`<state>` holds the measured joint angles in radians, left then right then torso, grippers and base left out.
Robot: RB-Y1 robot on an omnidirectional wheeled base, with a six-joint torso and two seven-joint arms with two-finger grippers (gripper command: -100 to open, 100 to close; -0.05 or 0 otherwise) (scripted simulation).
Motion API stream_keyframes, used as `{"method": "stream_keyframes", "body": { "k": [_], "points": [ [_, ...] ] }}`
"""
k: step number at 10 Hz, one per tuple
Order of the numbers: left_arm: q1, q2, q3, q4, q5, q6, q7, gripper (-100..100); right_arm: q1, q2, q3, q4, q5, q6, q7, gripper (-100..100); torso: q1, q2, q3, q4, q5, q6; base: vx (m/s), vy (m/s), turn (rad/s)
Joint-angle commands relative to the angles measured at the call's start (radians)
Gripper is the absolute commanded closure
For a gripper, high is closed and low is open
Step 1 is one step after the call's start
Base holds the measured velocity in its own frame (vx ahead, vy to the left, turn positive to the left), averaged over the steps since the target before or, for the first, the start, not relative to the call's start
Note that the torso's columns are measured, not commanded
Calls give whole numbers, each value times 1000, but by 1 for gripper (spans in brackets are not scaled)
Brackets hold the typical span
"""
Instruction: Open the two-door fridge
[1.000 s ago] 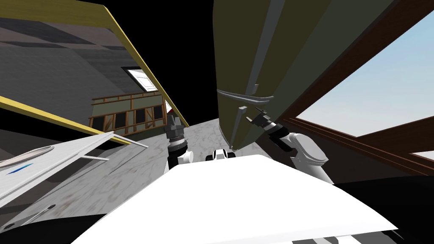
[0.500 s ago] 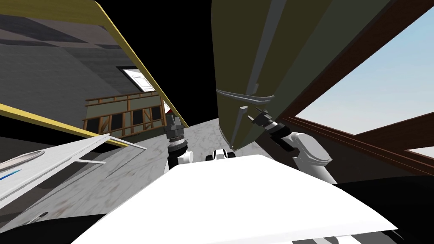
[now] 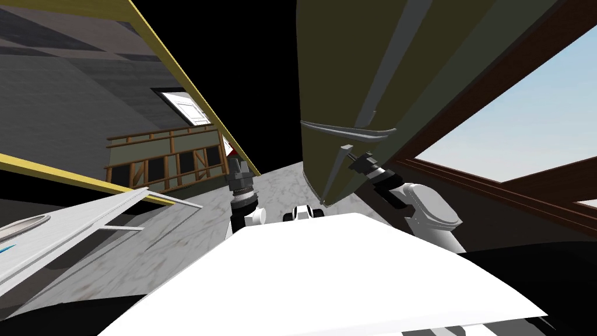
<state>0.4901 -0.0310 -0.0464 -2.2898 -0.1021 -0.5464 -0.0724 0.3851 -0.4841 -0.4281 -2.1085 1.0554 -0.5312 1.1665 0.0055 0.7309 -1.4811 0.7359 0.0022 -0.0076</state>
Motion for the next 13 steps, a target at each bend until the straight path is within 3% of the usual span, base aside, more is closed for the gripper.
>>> {"method": "stream_keyframes", "body": {
  "k": [1,13],
  "points": [
    [0,0,0,0,0,0,0,0,0,-2,-11,8,4,22,-3,100,0,-2,-1,0,0,0,-24,242,-13],
    [0,0,0,0,0,0,0,0,30,-10,-74,35,35,143,-25,100,-3,3,2,1,-1,5,17,256,-42]
  ]
}}
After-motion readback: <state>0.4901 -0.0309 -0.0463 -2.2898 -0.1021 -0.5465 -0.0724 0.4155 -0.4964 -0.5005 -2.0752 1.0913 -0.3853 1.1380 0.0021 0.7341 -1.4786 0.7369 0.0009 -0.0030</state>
